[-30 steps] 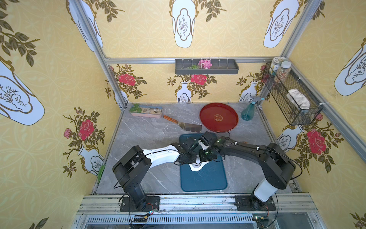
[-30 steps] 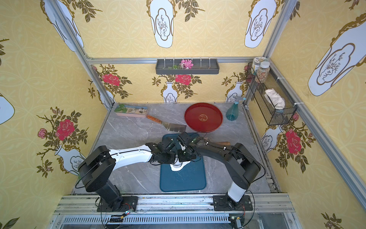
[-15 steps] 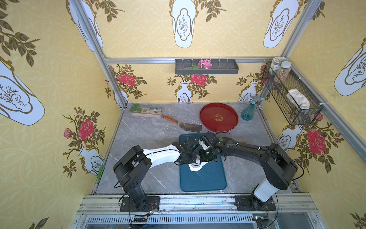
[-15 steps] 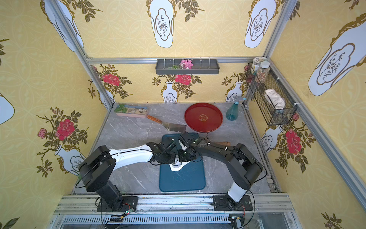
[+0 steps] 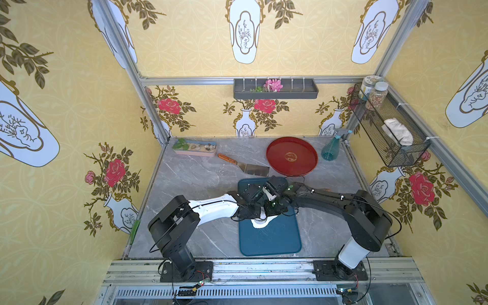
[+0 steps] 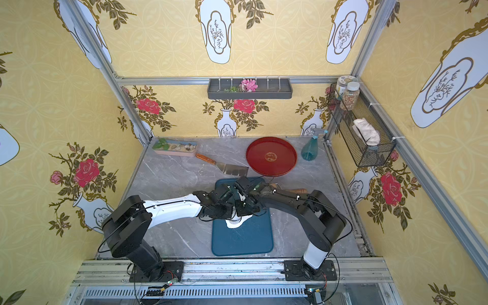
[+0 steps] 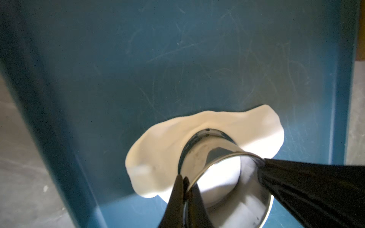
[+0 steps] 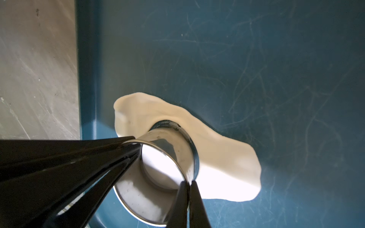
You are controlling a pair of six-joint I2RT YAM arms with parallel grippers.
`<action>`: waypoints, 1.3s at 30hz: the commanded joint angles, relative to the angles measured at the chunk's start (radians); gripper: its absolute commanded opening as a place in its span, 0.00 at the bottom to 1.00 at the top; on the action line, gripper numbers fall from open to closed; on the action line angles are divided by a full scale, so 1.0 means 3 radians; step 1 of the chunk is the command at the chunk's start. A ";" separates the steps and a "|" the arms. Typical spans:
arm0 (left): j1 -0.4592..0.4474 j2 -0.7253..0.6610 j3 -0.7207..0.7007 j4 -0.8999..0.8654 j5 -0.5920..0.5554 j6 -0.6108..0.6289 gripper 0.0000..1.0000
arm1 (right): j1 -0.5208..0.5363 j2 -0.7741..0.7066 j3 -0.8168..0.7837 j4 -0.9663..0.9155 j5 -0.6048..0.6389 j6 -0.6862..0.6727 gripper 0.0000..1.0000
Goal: Roll out the dumpling wrappers from the dough
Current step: Press the dumpling wrapper on the work surface.
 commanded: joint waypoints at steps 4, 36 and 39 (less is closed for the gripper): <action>-0.0075 0.0127 0.0030 -0.0733 0.0108 -0.0023 0.00 | -0.0081 -0.0062 -0.0155 -0.0544 0.0304 0.0007 0.00; -0.0044 -0.0021 -0.0117 -0.0709 0.0039 -0.0065 0.00 | -0.0021 -0.0029 -0.0065 -0.0557 0.0289 0.0047 0.00; -0.0044 -0.0021 -0.0136 -0.0690 0.0035 -0.0080 0.00 | -0.0006 -0.0003 -0.0065 -0.0547 0.0284 0.0061 0.00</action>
